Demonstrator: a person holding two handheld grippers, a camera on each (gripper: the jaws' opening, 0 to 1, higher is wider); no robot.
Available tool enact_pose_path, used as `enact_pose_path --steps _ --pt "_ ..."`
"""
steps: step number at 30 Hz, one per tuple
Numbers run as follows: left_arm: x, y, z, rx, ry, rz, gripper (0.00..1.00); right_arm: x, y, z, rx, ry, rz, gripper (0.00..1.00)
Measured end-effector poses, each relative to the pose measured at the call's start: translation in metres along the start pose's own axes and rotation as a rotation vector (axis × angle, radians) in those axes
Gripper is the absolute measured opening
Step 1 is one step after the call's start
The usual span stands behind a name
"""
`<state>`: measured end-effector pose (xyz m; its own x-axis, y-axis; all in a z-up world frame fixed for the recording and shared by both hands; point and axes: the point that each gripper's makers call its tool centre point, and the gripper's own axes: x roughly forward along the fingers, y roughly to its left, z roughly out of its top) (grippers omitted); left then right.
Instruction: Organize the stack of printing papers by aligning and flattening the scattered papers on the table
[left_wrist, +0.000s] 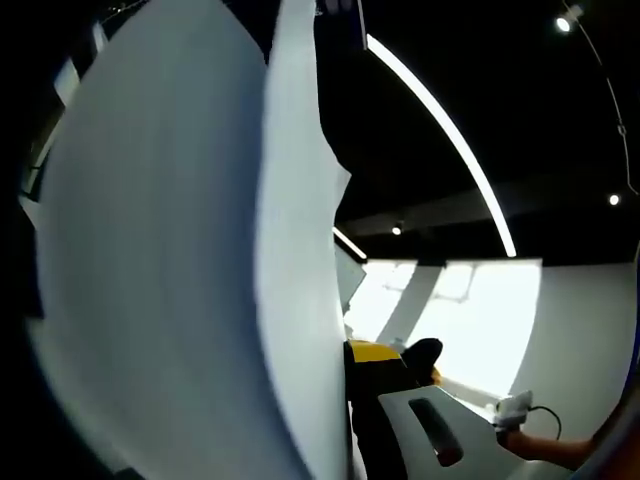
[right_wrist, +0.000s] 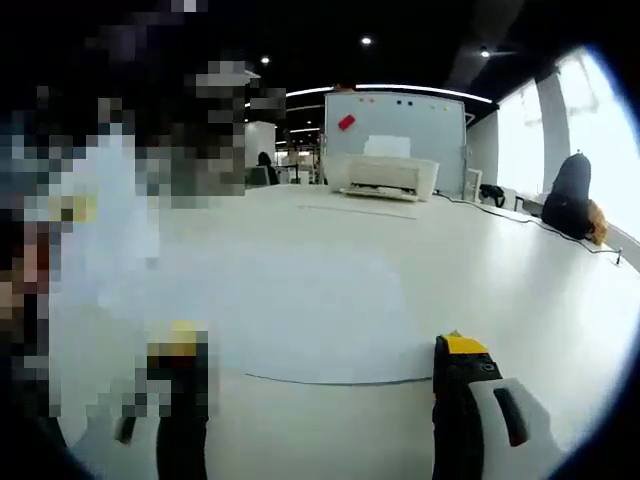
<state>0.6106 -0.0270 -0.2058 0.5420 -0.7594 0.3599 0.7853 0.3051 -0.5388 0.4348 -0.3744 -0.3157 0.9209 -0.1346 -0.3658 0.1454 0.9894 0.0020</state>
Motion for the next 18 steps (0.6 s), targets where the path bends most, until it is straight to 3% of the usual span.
enact_pose_path --steps 18 --pt "0.0 -0.001 0.002 -0.013 -0.01 -0.002 0.06 0.002 0.015 0.002 -0.023 -0.026 0.06 0.7"
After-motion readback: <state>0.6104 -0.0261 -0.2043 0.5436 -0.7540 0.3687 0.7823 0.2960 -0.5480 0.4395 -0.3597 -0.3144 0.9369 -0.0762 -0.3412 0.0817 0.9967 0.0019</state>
